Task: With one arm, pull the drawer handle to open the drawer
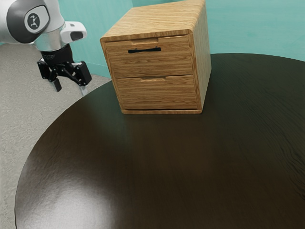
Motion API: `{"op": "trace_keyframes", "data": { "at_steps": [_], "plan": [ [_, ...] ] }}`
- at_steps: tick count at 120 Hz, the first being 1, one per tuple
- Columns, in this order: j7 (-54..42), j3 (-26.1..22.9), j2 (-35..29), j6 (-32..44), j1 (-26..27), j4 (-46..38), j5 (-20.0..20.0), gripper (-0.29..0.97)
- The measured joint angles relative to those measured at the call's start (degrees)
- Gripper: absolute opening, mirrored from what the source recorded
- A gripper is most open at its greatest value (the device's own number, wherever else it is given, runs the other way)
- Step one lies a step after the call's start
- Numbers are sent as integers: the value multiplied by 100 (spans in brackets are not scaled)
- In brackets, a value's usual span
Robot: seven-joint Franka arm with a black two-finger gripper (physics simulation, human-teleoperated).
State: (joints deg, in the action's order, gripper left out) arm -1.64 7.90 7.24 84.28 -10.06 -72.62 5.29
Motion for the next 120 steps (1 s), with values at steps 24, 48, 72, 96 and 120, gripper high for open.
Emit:
{"op": "trace_keyframes", "data": {
  "at_steps": [24,48,72,96,120],
  "plan": [
    [-40,11,0,-38,-24,-5,-28,68],
    [-53,-51,-741,-57,78,633,-4,68],
    [-546,-132,-1201,-166,2337,700,821,68],
    [-1350,-103,-790,-214,4004,527,1276,68],
    [-1838,-156,-495,105,3984,514,1655,68]
  ]
}}
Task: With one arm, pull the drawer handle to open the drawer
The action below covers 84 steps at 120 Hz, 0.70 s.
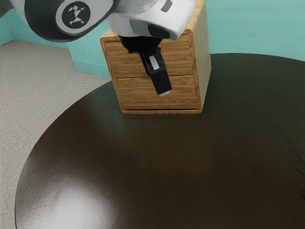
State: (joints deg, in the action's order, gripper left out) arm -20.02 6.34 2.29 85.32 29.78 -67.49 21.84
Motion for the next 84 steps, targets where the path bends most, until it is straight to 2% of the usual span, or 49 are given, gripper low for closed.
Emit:
{"op": "trace_keyframes", "data": {
  "at_steps": [38,56,74,84],
  "plan": [
    [-516,59,23,191,-975,-167,-250,68],
    [-708,46,-14,200,-956,-307,-394,68],
    [-1018,157,61,192,-658,-639,-399,68],
    [-1245,151,311,309,-887,-628,-355,68]
  ]
}}
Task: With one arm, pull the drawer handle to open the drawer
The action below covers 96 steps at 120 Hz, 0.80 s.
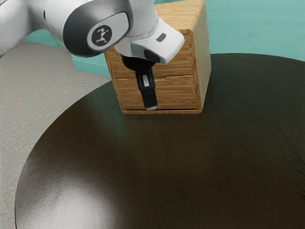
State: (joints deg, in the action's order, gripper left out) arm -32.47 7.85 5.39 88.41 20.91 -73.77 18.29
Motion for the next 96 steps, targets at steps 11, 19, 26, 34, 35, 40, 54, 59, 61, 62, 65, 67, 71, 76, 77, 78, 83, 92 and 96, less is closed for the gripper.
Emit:
{"op": "trace_keyframes", "data": {
  "at_steps": [11,19,26,34,35,40,54,59,61,62,65,67,71,76,77,78,83,92,96],
  "plan": [
    [-251,-405,345,144,-1025,249,26,68],
    [-441,-931,760,207,-1689,782,41,68],
    [-604,-1174,1109,204,-1907,1412,53,68],
    [-782,-1291,1289,179,-1996,1842,93,68],
    [-803,-1299,1297,177,-2008,1865,101,68],
    [-914,-1319,1322,166,-2053,1935,139,68],
    [-1220,-1343,1354,205,-2328,1955,230,68],
    [-1339,-1400,1371,244,-2483,1989,238,68],
    [-1385,-1455,1377,262,-2567,1998,239,68],
    [-1409,-1488,1381,271,-2612,2002,239,68],
    [-1487,-1624,1417,302,-2771,2023,240,68],
    [-1541,-1705,1445,324,-2864,2040,240,68],
    [-1657,-1897,1522,377,-3061,2082,228,68],
    [-1814,-2146,1638,455,-3294,2147,208,68],
    [-1846,-2186,1667,470,-3328,2172,204,68],
    [-1879,-2223,1698,486,-3357,2199,201,68],
    [-2057,-2377,1857,578,-3452,2331,172,68],
    [-2371,-2494,2043,739,-3568,2428,79,68],
    [-2500,-2512,2091,796,-3589,2443,51,68]
  ]
}}
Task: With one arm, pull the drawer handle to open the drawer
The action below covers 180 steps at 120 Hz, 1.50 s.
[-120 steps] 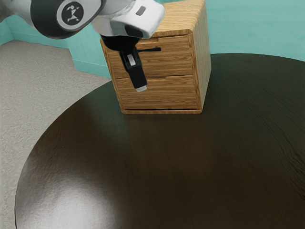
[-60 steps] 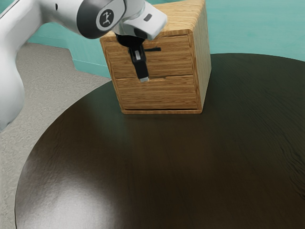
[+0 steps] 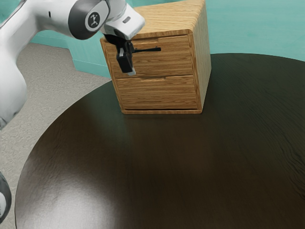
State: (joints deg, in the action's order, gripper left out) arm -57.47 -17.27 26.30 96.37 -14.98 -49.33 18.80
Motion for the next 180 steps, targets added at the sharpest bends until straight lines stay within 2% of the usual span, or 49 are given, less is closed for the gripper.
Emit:
{"op": "trace_keyframes", "data": {
  "at_steps": [11,40,60,72,85,100,180],
  "plan": [
    [-369,-13,-177,132,-13,-258,-36,68],
    [-980,-6,-489,232,16,-261,-106,68],
    [-1271,-230,-655,-544,-185,-58,-453,68],
    [-1440,-277,-702,-830,-58,-61,-203,68],
    [-1668,-251,-656,-462,-45,-131,63,68],
    [-1886,-237,-437,-75,-161,-156,150,68],
    [-2371,-247,456,1113,-475,92,-179,68]
  ]
}}
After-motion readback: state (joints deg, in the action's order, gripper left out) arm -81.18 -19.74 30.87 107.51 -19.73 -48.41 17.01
